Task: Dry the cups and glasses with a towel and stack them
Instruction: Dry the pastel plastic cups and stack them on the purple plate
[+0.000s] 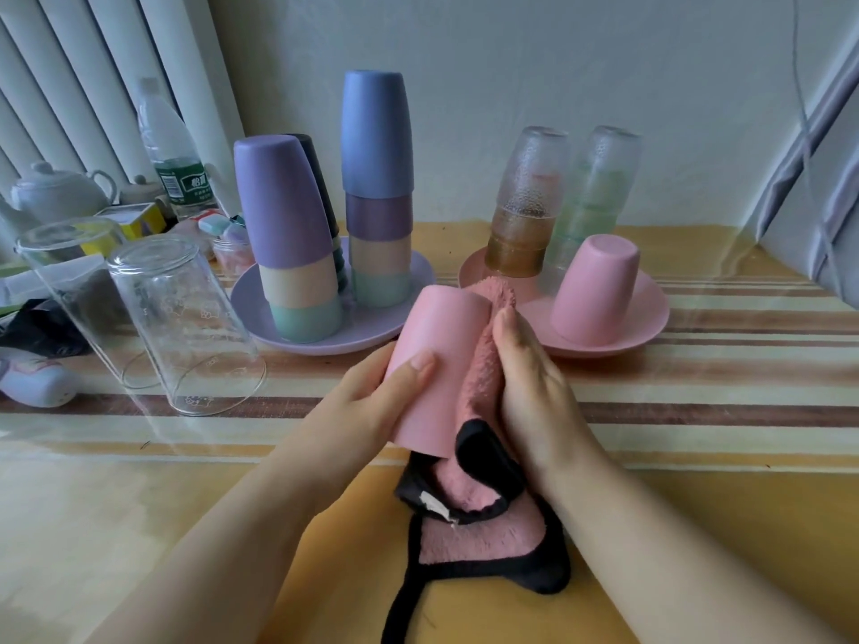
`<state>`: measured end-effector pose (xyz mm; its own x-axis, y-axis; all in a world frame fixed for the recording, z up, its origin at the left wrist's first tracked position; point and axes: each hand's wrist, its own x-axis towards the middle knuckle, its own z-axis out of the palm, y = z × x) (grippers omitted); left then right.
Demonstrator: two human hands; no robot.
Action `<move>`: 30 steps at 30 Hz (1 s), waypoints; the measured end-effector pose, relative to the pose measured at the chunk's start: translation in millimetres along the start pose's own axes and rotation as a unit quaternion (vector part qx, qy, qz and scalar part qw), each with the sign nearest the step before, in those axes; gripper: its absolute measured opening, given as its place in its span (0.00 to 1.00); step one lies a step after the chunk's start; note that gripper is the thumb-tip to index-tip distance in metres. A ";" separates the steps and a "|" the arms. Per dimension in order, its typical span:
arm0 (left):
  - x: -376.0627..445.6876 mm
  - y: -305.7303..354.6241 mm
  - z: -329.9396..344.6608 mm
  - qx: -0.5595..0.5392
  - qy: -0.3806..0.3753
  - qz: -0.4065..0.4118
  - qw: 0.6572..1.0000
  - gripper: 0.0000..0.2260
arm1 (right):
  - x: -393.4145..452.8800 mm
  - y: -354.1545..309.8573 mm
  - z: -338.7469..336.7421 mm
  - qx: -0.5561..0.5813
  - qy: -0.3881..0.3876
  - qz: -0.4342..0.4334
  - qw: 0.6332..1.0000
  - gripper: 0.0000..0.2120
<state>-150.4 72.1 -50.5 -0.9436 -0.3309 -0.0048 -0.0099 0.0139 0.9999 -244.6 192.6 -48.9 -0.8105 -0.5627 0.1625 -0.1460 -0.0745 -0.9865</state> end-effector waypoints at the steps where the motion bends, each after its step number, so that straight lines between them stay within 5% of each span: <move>1: -0.2 -1.0 0.9 -0.035 -0.006 -0.011 0.999 0.15 | 0.8 1.2 -1.7 0.004 0.003 0.018 1.000 0.32; 5: 1.3 -0.6 2.8 -0.140 0.018 -0.003 0.990 0.18 | -3.2 -0.4 -2.8 0.034 -0.028 0.063 0.997 0.21; 10: 5.4 1.6 -7.2 -0.212 0.038 0.051 0.975 0.14 | -10.0 9.1 20.1 -0.055 -0.098 0.063 0.992 0.38; 14: 10.2 -5.3 -8.7 -0.094 0.128 0.090 0.983 0.23 | -6.6 10.9 13.7 -0.035 -0.064 0.058 0.996 0.28; 17: 12.3 -3.9 -11.4 0.028 0.198 0.134 0.971 0.16 | -6.1 7.6 6.6 -0.029 -0.027 0.021 0.999 0.15; 20: 10.2 -2.1 -11.6 0.033 0.179 0.117 0.976 0.13 | -5.2 6.3 11.1 -0.057 -0.036 -0.015 0.998 0.12; 26: 8.3 -4.6 -15.2 0.049 0.082 0.087 0.992 0.22 | -11.6 11.8 20.2 -0.102 -0.054 -0.078 0.990 0.30; 30: 6.1 -3.0 -15.8 0.081 -0.029 0.033 0.996 0.23 | -3.3 1.1 4.0 -0.046 -0.026 -0.113 0.992 0.15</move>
<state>-151.0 55.1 -53.3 -0.9612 -0.2701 0.0559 0.0044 0.1879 0.9822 -239.9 191.1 -50.6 -0.7212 -0.5817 0.3761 -0.3737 -0.1304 -0.9184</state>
